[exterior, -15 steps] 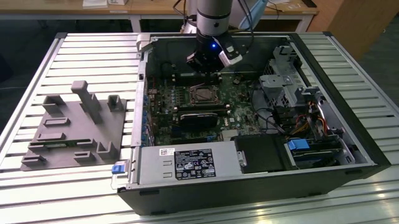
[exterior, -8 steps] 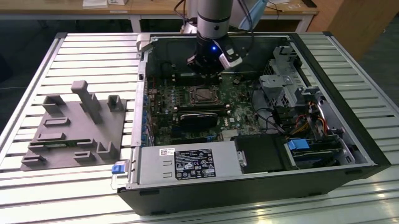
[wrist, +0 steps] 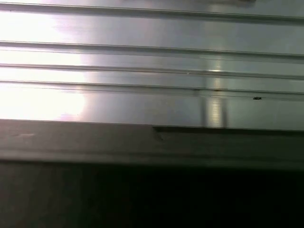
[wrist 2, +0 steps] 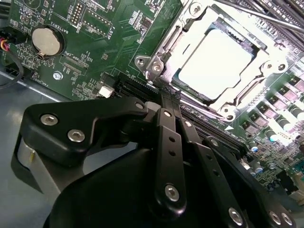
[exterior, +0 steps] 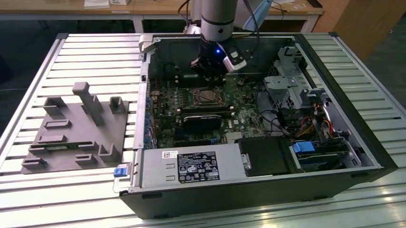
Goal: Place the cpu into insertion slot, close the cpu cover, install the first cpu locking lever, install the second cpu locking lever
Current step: 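Install the first cpu locking lever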
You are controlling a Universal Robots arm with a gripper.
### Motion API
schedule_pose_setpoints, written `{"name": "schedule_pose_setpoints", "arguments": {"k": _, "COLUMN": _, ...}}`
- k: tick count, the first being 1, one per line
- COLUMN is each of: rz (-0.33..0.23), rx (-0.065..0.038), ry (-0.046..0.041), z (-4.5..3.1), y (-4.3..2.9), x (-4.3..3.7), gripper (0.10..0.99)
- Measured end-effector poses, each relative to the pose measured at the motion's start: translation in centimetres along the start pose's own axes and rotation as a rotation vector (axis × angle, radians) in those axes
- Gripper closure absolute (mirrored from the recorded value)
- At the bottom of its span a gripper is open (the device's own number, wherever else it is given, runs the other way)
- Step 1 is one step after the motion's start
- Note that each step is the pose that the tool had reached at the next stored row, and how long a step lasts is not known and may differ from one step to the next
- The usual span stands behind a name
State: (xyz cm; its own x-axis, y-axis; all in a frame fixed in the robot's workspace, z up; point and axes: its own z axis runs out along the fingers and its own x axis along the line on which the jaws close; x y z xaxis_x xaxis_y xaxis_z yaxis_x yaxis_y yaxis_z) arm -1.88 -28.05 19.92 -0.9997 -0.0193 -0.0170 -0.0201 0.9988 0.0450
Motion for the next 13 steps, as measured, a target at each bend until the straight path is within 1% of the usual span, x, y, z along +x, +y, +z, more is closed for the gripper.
{"name": "schedule_pose_setpoints", "arguments": {"k": 4, "rz": 0.0, "rx": -0.001, "ry": -0.0008, "z": 0.0, "y": 0.02, "x": -0.02, "gripper": 0.98}}
{"name": "schedule_pose_setpoints", "arguments": {"k": 10, "rz": 0.0, "rx": -0.001, "ry": -0.0006, "z": -0.31, "y": 0.03, "x": -0.02, "gripper": 0.98}}
{"name": "schedule_pose_setpoints", "arguments": {"k": 11, "rz": 0.0, "rx": 0.0, "ry": -0.0007, "z": -0.31, "y": 0.03, "x": -0.03, "gripper": 0.98}}
{"name": "schedule_pose_setpoints", "arguments": {"k": 13, "rz": 0.0, "rx": 0.005, "ry": -0.0004, "z": -0.3, "y": 0.02, "x": -0.02, "gripper": 0.98}}
